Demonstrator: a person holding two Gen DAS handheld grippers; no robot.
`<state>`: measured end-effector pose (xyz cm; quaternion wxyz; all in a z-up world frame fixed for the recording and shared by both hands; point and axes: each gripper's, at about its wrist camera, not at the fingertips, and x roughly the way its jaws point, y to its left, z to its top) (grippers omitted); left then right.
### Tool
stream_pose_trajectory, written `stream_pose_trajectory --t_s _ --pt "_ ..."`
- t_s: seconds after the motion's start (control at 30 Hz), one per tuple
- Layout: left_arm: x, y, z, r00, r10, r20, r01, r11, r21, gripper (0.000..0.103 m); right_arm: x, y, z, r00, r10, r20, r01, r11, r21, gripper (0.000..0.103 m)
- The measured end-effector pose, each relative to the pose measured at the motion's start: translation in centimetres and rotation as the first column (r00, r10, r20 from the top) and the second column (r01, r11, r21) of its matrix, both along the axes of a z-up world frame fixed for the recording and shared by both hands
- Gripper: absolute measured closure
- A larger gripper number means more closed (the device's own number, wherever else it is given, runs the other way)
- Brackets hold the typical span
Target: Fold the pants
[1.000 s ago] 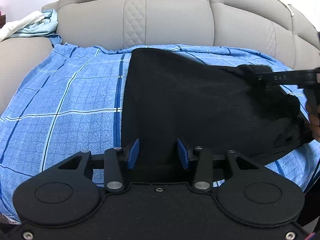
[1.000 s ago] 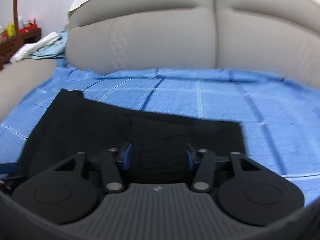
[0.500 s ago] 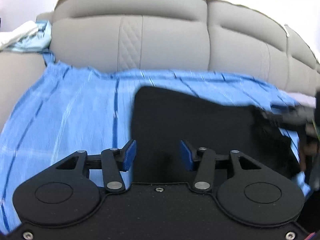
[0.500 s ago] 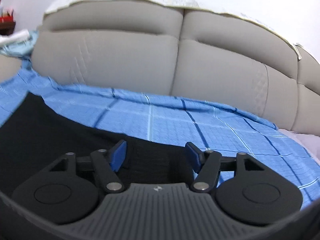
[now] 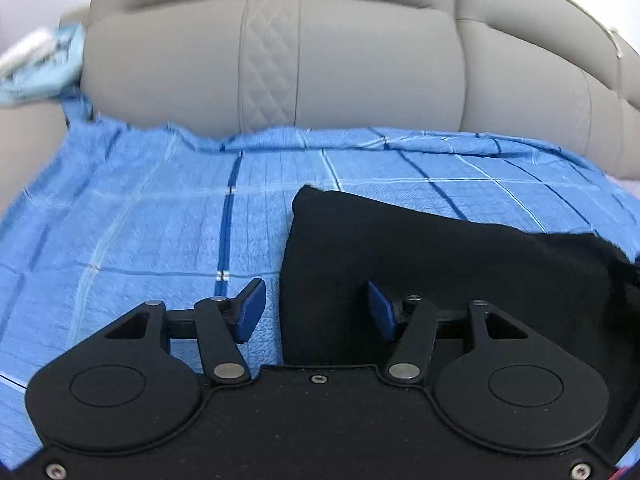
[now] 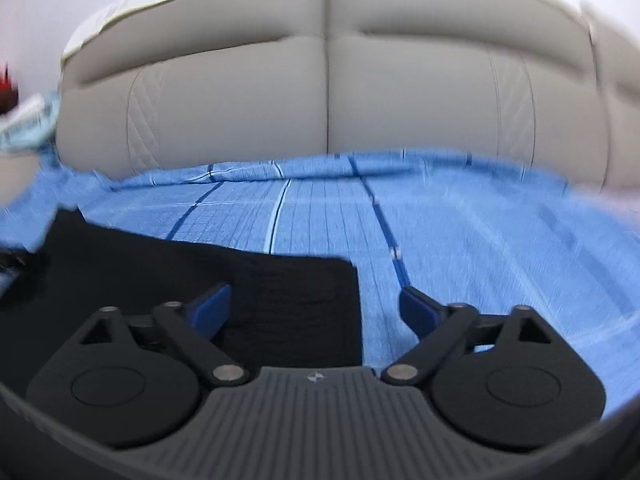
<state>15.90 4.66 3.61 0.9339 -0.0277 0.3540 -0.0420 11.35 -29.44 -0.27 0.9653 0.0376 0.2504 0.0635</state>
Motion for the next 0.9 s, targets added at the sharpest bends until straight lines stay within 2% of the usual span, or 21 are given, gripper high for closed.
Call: stream_pose_trajectory --t_s 0.07,0.13,0.3,0.37,0.47,0.77,0.9 --pt "0.8 0.9 -0.6 1.0 -0.005 -0.031 0.003 0.998 -0.059 0.048 0.7 -1.7 -0.6 0.999 0.024 -0.044 -0.02 0.997 0.08 0.0" --pt "1.5 1.8 -0.9 0.999 -0.011 -0.043 0.005 0.991 -0.131 0.043 1.6 -2.8 -1.5 0.995 0.066 -0.072 -0.056 0.988 0.144 0.0" --pt "3.1 2.9 -0.9 0.997 -0.034 -0.071 0.018 0.978 -0.207 0.04 3.1 -2.0 -1.9 0.986 0.161 -0.053 -0.155 0.983 0.097 0.002" --pt "3.3 2.9 -0.9 0.996 -0.044 -0.072 0.028 0.976 -0.214 0.039 3.4 -1.8 -2.0 0.982 0.182 -0.043 -0.177 0.979 0.102 0.007" --pt "3.6 2.5 -1.0 0.995 -0.069 -0.07 0.054 0.978 -0.2 0.035 3.1 -1.8 -1.8 0.976 0.215 -0.026 -0.209 0.968 0.137 0.021" --pt "4.1 1.8 -1.2 0.995 -0.084 -0.061 0.072 0.982 -0.173 0.026 3.1 -3.0 -1.8 0.977 0.212 -0.011 -0.204 0.955 0.213 0.029" --pt "4.1 1.7 -1.2 0.995 -0.085 -0.058 0.074 0.983 -0.167 0.024 3.1 -2.8 -1.9 0.978 0.21 -0.004 -0.205 0.957 0.205 0.029"
